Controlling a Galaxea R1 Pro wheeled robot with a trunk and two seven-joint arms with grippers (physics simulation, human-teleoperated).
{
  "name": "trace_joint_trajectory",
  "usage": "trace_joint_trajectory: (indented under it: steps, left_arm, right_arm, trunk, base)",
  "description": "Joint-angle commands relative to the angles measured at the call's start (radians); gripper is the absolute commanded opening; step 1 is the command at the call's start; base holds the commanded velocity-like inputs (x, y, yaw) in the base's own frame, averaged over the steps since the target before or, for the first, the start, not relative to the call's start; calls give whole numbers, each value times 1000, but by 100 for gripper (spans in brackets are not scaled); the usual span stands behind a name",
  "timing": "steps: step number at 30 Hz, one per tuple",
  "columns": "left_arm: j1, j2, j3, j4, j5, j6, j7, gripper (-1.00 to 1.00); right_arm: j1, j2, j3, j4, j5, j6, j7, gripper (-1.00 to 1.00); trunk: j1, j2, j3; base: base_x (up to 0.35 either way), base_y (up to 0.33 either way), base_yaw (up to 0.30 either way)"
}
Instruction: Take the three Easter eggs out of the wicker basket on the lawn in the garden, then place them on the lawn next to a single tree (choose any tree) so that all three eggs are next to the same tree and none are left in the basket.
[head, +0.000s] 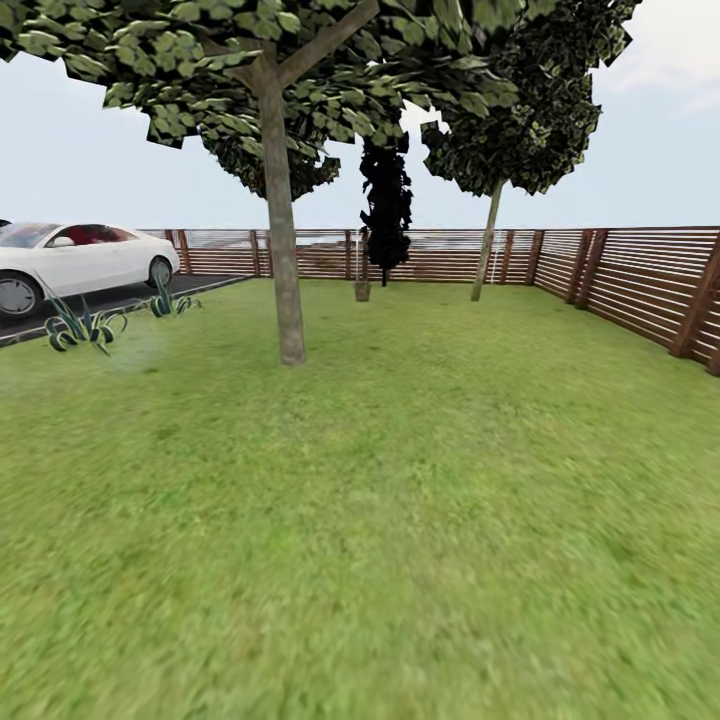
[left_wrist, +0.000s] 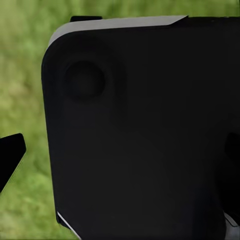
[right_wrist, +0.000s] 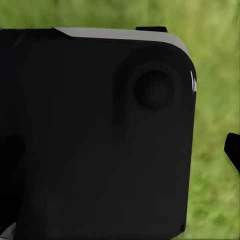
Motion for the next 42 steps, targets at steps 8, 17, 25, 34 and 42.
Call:
trace_joint_trajectory:
  steps: [8,17,25,34,42]
  left_arm:
    - [0,0,1,-1,0,1,0,100]
    - [0,0,1,-1,0,1,3,100]
    - [0,0,1,-2,0,1,3,100]
    - [0,0,1,-1,0,1,3,100]
    - [0,0,1,-1,0,1,3,100]
  right_arm:
    - [-1,0,0,1,-2,-4,1,100]
    - [-1,0,0,1,-2,-4,1,100]
    - [0,0,0,1,-2,-3,1,100]
    - [-1,0,0,1,-2,-4,1,100]
    - [0,0,0,1,-2,-4,1,100]
  trunk:
    - [1,0,-1]
    - [1,0,-1]
    - [1,0,-1]
    - [1,0,-1]
    - [1,0,-1]
  base:
    - [323,9,0]
    - [333,1,0]
    - [333,0,0]
    - [333,0,0]
    - [333,0,0]
